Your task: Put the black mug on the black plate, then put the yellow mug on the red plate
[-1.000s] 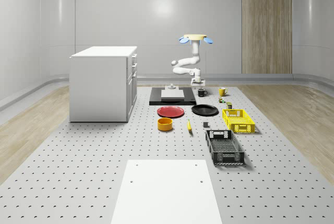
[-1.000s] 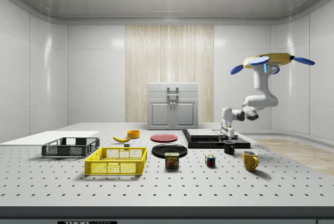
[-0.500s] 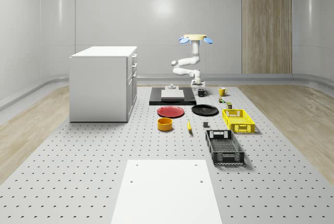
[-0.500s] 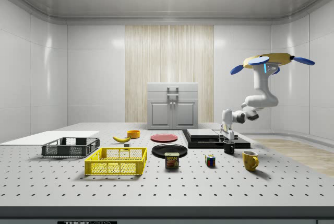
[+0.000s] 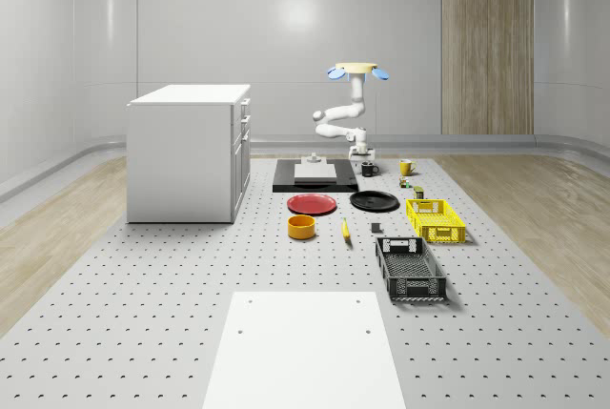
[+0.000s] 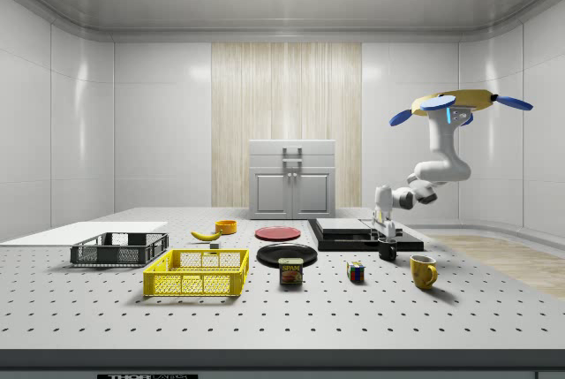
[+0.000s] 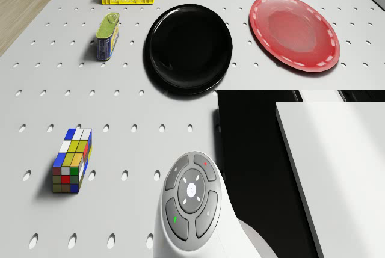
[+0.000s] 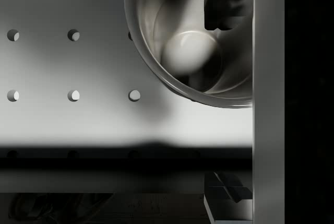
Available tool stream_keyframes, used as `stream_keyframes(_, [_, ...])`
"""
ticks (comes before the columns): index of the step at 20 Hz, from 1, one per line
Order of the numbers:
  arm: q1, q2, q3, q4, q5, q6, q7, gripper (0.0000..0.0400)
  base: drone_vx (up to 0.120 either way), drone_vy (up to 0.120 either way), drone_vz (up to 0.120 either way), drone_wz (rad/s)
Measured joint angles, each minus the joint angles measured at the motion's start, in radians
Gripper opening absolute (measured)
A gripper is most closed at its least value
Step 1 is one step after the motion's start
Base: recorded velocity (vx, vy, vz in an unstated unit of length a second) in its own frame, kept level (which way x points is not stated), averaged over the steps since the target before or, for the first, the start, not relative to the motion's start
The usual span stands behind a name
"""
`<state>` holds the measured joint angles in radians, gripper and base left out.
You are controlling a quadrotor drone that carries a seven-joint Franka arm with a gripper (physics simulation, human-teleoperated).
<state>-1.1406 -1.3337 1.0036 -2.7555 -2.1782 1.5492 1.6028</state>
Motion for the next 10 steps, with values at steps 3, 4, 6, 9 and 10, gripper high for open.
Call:
stream_keyframes(3, [-0.002,-0.001,0.001,0.001,0.001,0.001,0.001,0.0236,0.0,0.0,0.0,0.0])
stream_keyframes(4, [-0.002,-0.001,0.001,0.001,0.001,0.001,0.001,0.0208,0.0,0.0,0.0,0.0])
stream_keyframes(6, [-0.003,-0.001,0.001,0.002,0.001,0.002,0.001,0.017,0.0,0.0,0.0,0.0])
stream_keyframes(9, [-0.004,-0.002,0.001,0.002,0.002,0.003,0.002,0.0138,0.0,0.0,0.0,0.0])
stream_keyframes(10, [-0.004,-0.003,0.001,0.002,0.002,0.003,0.002,0.0132,0.0,0.0,0.0,0.0])
